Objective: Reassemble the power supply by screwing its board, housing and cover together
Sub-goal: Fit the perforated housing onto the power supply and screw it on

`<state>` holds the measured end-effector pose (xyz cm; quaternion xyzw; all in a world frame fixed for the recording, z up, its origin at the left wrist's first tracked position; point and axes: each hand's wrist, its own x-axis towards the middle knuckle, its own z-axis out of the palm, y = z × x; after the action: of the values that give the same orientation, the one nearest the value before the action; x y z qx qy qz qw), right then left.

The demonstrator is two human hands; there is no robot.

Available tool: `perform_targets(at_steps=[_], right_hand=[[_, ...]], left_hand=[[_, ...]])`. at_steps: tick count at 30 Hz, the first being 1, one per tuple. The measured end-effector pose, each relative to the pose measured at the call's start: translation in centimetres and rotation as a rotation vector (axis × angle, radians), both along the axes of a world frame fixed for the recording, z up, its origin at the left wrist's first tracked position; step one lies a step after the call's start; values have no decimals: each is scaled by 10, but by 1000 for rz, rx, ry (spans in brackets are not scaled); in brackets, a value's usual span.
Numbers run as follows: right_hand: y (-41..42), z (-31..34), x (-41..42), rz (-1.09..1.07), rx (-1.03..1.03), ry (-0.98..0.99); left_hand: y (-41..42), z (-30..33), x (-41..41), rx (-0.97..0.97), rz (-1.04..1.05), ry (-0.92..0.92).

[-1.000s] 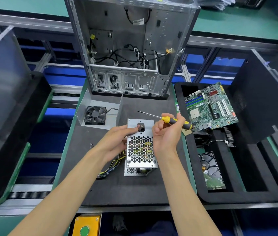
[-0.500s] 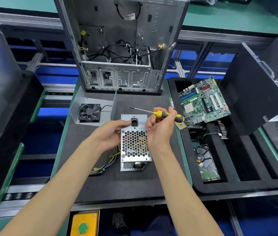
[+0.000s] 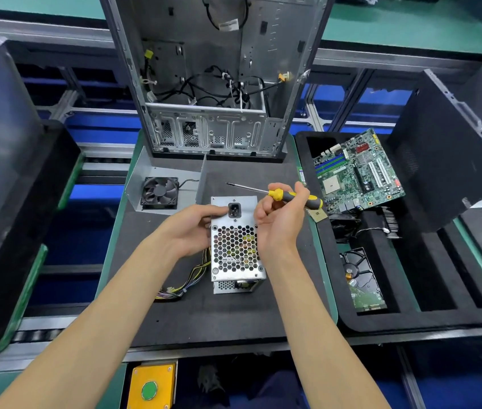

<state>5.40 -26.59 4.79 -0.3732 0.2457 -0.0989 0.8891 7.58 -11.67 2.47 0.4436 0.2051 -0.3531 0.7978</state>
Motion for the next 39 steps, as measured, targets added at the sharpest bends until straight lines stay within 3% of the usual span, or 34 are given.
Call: perform_targets(at_steps=[22,39], right_hand=[[-6,-1,3,-7,-39,-7],[-5,-1,3,4,-46,-6]], left_hand=[[-5,4,-1,-56,19,33],[-4,0,-5,14,38,-91]])
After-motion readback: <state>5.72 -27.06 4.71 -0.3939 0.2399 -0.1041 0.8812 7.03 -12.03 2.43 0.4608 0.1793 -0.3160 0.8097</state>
